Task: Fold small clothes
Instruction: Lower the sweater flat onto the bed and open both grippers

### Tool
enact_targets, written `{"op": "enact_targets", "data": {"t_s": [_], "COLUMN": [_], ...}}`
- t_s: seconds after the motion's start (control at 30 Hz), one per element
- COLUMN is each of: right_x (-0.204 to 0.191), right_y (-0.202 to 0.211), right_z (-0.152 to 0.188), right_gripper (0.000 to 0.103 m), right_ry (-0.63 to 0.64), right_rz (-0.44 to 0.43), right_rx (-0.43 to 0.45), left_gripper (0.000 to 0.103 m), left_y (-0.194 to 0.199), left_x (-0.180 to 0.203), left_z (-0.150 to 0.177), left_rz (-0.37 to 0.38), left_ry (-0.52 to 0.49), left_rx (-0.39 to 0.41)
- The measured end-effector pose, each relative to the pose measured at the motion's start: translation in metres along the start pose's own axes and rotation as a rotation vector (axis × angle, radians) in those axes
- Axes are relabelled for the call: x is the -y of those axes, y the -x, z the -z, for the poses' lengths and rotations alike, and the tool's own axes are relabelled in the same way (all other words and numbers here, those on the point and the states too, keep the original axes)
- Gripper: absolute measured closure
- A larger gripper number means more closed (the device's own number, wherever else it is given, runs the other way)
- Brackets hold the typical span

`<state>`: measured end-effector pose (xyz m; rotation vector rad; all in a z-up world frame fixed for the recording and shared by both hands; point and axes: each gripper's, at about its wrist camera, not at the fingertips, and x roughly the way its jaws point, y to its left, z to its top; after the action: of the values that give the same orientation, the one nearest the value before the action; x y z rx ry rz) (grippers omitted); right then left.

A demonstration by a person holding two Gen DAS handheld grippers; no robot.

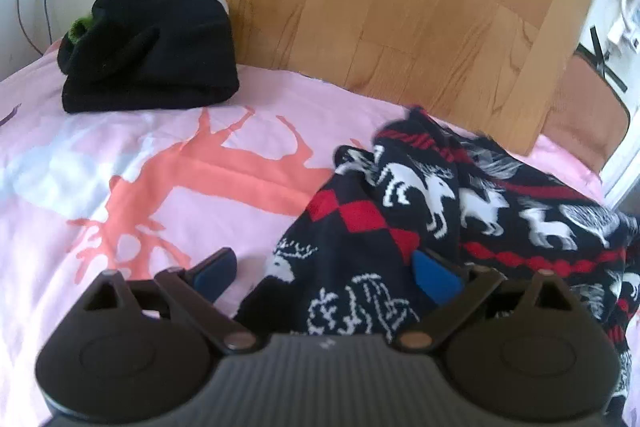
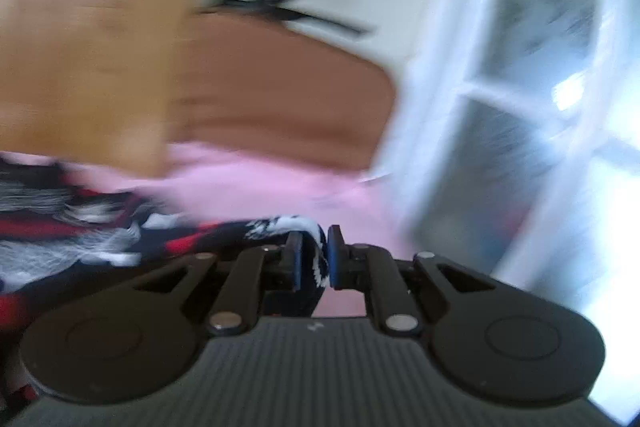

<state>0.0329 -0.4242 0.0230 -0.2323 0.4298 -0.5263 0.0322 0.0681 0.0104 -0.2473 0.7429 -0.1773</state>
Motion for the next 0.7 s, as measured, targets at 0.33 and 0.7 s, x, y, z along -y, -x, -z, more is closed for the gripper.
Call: {"op": "enact_targets", "data": {"t_s": [0.33,0.7], "right_x": [0.009,-0.066], "right_y": [0.02,0.094], "right_z": [0.006,-0.004], "right_gripper": [0.055,0.047], "right_ry": [-0.272,-0.239], "right_rz": [-0.179,-0.647], "right_rx": [-0.125,0.004], "left_gripper": [0.005,0.001], "left_y": [0.004,0.058], "left_x": [-0.002,0.011], "left_z": [0.001,0.027], "left_rz": [0.016,0.016], "left_ry": [0.009,-0.117], "left_rx": [0.012,0.076]}}
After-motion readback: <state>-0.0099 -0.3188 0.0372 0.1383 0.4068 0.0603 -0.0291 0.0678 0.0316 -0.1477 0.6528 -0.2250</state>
